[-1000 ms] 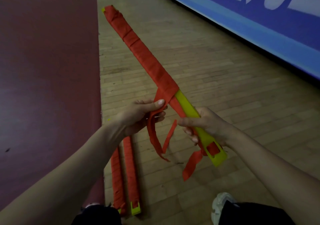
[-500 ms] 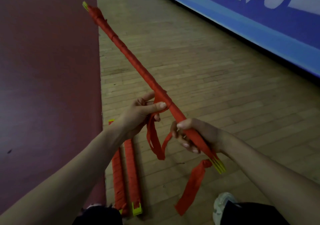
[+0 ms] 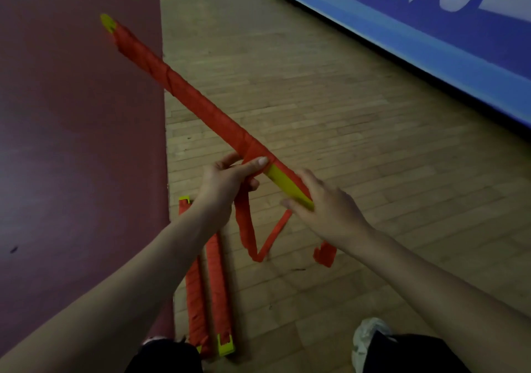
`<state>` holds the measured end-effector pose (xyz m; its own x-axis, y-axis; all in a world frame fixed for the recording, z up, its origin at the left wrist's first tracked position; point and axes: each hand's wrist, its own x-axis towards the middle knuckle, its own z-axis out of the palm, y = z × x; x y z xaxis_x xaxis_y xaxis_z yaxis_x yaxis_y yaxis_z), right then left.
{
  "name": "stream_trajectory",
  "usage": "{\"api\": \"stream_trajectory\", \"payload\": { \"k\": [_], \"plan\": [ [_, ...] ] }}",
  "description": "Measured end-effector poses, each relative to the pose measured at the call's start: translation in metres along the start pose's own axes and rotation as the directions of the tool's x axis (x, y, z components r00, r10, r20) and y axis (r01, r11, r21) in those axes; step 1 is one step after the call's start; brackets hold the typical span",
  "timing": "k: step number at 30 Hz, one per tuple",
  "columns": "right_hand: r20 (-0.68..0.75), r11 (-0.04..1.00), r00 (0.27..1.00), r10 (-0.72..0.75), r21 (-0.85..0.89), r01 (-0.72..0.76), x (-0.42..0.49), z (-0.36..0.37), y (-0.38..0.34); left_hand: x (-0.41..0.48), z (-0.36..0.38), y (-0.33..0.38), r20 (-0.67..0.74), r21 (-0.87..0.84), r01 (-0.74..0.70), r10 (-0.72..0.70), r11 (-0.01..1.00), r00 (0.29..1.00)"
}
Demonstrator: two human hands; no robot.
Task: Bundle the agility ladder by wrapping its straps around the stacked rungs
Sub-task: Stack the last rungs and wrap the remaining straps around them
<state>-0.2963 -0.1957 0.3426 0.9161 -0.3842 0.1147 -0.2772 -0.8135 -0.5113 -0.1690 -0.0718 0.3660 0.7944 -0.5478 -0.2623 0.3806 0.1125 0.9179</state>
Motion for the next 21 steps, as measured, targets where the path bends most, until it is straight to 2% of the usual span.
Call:
{"api": "stream_trajectory", "payload": {
  "k": [2, 7, 11, 14, 17, 21],
  "plan": [
    [0.004, 0.994, 1.0, 0.001, -0.113, -0.001, 0.0, 0.004, -0.001, 0.0, 0.0, -0.001, 0.014, 0.029, -0.003, 0.002, 1.0, 1.0],
    [-0.072, 1.0, 0.997, -0.011, 0.022, 0.012, 0.004, -0.003, 0.001, 0.003, -0.002, 0.002, 0.107, 0.028, -0.015, 0.012, 0.999, 0.994],
    [-0.088, 1.0, 0.996, -0.004, -0.001, 0.004, 0.005, -0.004, 0.004, 0.003, -0.005, 0.004, 0.214, 0.05, 0.082, -0.091, 0.995, 0.973],
    [-0.068, 1.0, 0.998, -0.003, -0.025, 0.001, 0.005, -0.001, 0.006, 0.003, -0.01, 0.004, 0.206, 0.164, 0.126, -0.159, 0.978, 0.965],
    [-0.07, 0.999, 0.998, -0.01, -0.048, 0.006, 0.004, -0.003, 0.007, 0.003, -0.014, 0.004, 0.182, 0.263, 0.117, -0.168, 0.958, 0.969],
    [-0.065, 0.999, 0.998, -0.005, -0.034, 0.003, 0.006, -0.005, 0.007, 0.002, -0.015, 0.003, 0.161, 0.303, 0.105, -0.16, 0.947, 0.974]
  ]
}}
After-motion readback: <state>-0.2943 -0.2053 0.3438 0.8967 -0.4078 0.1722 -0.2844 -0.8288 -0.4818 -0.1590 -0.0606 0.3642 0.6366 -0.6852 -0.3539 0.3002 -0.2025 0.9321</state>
